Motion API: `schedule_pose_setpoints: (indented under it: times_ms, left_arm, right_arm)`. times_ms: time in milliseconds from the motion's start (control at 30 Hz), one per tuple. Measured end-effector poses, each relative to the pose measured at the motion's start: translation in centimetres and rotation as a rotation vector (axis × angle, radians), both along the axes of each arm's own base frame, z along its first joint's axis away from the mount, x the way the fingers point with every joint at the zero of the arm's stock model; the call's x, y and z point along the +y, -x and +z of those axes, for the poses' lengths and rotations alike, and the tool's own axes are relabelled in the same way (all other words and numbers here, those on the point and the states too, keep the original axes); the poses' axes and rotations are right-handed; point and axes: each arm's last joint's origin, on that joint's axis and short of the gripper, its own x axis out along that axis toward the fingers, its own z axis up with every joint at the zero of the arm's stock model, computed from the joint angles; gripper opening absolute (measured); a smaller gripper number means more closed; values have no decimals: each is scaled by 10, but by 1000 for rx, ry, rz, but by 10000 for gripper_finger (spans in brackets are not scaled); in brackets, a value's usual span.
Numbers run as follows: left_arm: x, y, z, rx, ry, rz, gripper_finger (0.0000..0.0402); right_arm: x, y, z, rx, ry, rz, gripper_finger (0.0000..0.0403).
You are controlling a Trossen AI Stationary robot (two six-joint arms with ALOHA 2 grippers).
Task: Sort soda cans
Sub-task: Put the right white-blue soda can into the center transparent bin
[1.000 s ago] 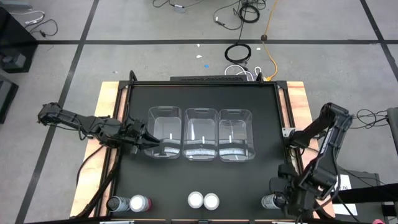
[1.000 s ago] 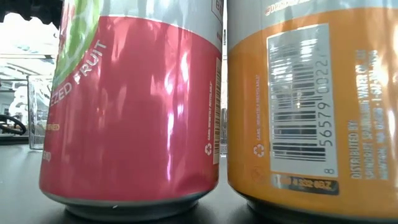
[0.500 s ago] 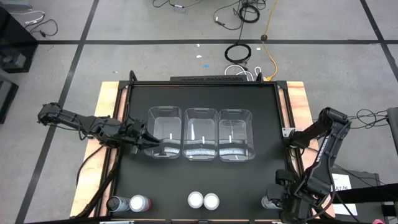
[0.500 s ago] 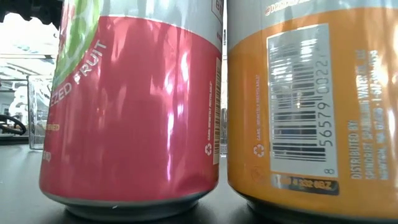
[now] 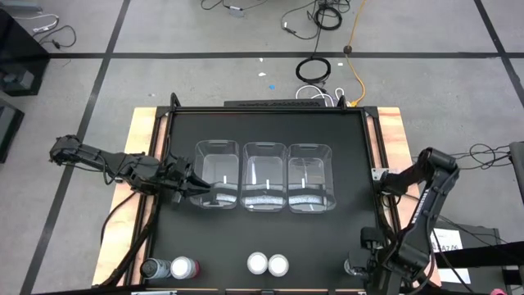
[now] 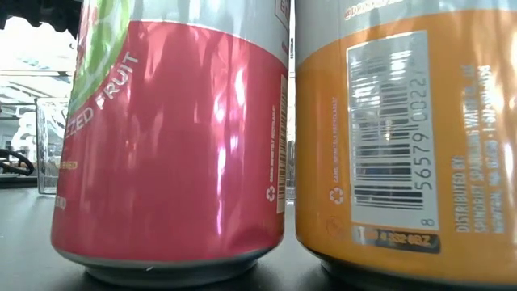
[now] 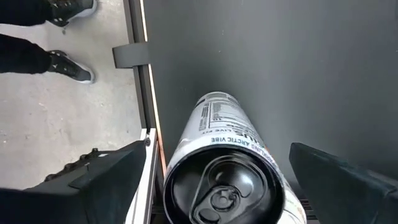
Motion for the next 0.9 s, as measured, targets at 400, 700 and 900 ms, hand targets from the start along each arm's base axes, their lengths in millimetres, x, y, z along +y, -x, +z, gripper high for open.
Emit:
schedule_pose_setpoints:
  times_ms: [400,700,900]
  left_arm:
    - [0,0,0,0,0,0,80]
    - [0,0,0,0,-1,0,80]
    - [0,0,0,0,-1,-1,80]
  right_arm:
    - [9,0,-17,49,65,9,383]
    - [8,0,-17,43,80,7,310]
    - [8,0,-17,44,77,9,255]
